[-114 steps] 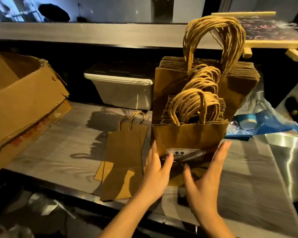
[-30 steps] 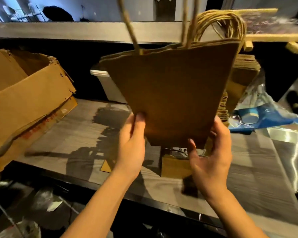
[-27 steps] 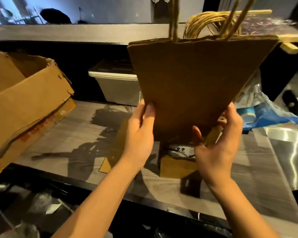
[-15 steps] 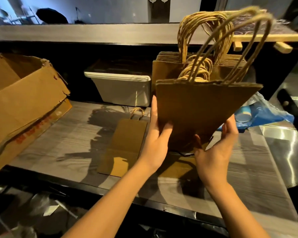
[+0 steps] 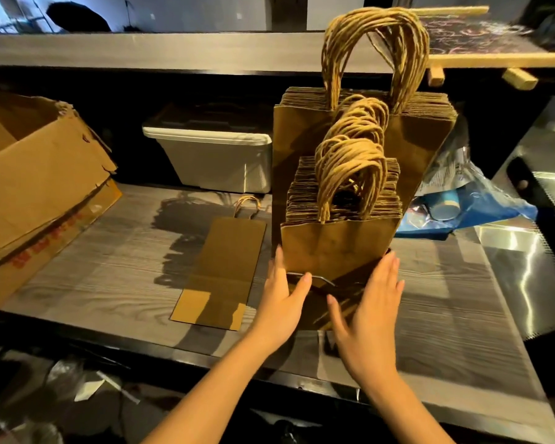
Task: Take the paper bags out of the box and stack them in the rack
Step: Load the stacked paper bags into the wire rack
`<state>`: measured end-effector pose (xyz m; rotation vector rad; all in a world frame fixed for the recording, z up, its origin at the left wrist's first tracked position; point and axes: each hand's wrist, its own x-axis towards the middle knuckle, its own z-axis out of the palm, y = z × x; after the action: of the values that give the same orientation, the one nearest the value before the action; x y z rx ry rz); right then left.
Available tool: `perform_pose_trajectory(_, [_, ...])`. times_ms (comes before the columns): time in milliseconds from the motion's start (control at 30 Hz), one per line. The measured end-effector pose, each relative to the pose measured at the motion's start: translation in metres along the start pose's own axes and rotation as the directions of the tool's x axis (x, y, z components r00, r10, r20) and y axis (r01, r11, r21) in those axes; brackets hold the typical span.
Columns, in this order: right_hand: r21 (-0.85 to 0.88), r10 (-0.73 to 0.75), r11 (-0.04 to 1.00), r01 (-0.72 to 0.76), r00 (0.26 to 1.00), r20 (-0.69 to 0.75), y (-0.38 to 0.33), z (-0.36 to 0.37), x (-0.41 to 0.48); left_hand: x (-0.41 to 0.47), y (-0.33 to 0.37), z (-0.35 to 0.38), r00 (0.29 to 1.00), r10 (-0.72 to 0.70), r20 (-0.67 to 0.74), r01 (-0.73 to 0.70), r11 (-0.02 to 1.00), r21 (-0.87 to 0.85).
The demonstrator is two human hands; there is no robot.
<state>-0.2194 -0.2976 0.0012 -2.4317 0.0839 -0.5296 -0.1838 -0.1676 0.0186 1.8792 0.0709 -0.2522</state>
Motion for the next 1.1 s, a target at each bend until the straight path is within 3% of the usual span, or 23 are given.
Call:
perform_pose_trajectory(133, [0.001,-0.11,0.994,0.111,0.986,0.123,-0.008,0.006,-0.022,-0.002,-0.009,-0.005,0.998,-0.047,0.042,0.045,0.997,0.062])
perform_pose_trajectory(233, [0.131,-0.278,0.959,0.25,0.919,0.282,-0.02,0.009,-0.032,-0.006,-0.017,-0.012,0.993,-0.115,0.025,0.111,0.986,0.121])
perform_pose_trajectory(300, [0.241,-0.393,0.917,0.319,0.83,0.395,-0.028,0.011,-0.031,-0.007,-0.025,-0.023,0.975,-0.219,-0.042,0.222,0.97,0.1])
perform_pose_trajectory(367, [0.313,-0.478,0.878,0.363,0.694,0.538,-0.035,0.016,-0.025,-0.007,-0.034,-0.038,0.942,-0.314,-0.117,0.317,0.948,0.01])
perform_pose_trajectory(433, [0.318,-0.518,0.852,0.416,0.576,0.632,-0.041,0.027,-0.019,-0.004,-0.043,-0.055,0.902,-0.38,-0.204,0.381,0.924,-0.037])
perform_pose_trajectory(467, [0.304,-0.501,0.859,0.412,0.553,0.666,-0.043,0.032,-0.016,-0.002,-0.045,-0.062,0.882,-0.401,-0.248,0.403,0.914,-0.043])
perform_pose_trajectory(533, [0.271,-0.401,0.913,0.305,0.543,0.738,-0.048,0.048,-0.013,0.002,-0.053,-0.078,0.836,-0.443,-0.323,0.443,0.893,-0.079])
perform_pose_trajectory(600, [0.266,-0.265,0.961,0.076,0.534,0.803,-0.054,0.066,-0.008,0.006,-0.06,-0.095,0.787,-0.487,-0.378,0.474,0.87,-0.134])
perform_pose_trajectory(700, [0.288,-0.12,0.932,-0.219,0.564,0.817,-0.061,0.084,0.001,0.009,-0.068,-0.111,0.728,-0.544,-0.417,0.516,0.836,-0.189])
perform_pose_trajectory(767, [0.392,-0.051,0.796,-0.461,0.595,0.802,-0.069,0.091,0.006,0.01,-0.071,-0.118,0.724,-0.55,-0.417,0.519,0.832,-0.195])
perform_pose_trajectory(833, [0.437,0.003,0.59,-0.679,0.543,0.84,-0.077,0.092,0.011,0.01,-0.073,-0.122,0.724,-0.555,-0.41,0.519,0.83,-0.207])
perform_pose_trajectory(1000, [0.431,0.102,0.261,-0.864,0.469,0.877,-0.072,0.097,0.016,0.004,-0.079,-0.132,0.654,-0.601,-0.46,0.576,0.789,-0.213])
perform_pose_trajectory(1100, [0.392,0.131,0.21,-0.896,0.423,0.896,-0.069,0.092,0.014,-0.007,-0.077,-0.13,0.653,-0.627,-0.425,0.574,0.776,-0.263])
